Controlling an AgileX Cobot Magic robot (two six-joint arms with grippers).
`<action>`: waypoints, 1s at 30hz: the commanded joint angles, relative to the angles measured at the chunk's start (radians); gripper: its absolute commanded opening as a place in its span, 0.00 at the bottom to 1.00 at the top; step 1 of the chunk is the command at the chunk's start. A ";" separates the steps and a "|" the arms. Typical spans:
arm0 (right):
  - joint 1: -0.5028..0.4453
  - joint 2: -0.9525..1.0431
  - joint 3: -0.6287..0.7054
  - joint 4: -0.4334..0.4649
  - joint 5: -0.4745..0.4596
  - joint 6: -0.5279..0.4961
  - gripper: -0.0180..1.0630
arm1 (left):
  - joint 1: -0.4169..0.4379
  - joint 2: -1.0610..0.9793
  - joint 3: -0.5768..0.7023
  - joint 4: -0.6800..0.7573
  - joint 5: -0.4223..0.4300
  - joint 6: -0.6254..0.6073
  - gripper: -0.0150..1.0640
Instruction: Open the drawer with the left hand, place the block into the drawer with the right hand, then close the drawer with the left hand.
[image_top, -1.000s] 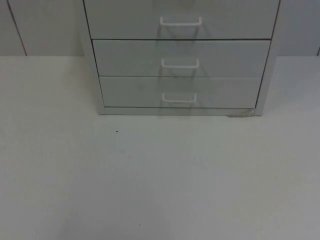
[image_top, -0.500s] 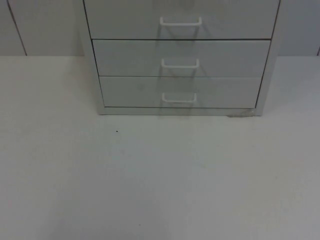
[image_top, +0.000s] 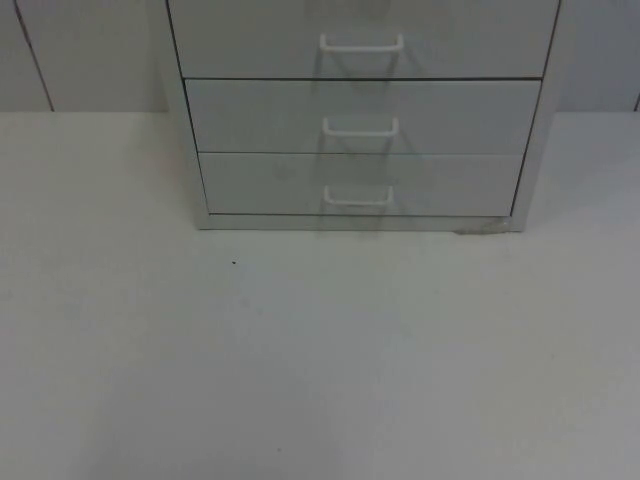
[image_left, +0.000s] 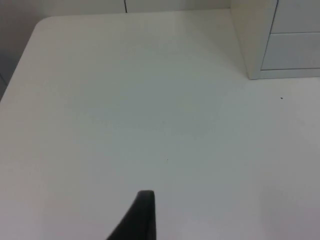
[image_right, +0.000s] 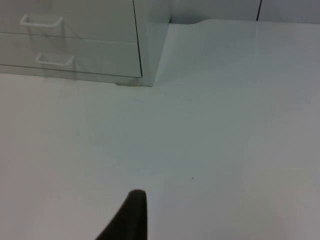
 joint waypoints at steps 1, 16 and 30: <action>0.000 -0.003 0.009 -0.003 0.002 0.000 0.99 | -0.003 -0.004 0.004 0.002 -0.007 -0.006 0.99; 0.000 -0.003 0.009 -0.007 0.002 0.000 0.99 | -0.003 -0.004 0.004 0.004 -0.007 -0.006 0.99; -0.031 -0.003 0.009 -0.005 0.000 0.000 0.99 | -0.003 -0.004 0.004 0.004 -0.007 -0.006 0.99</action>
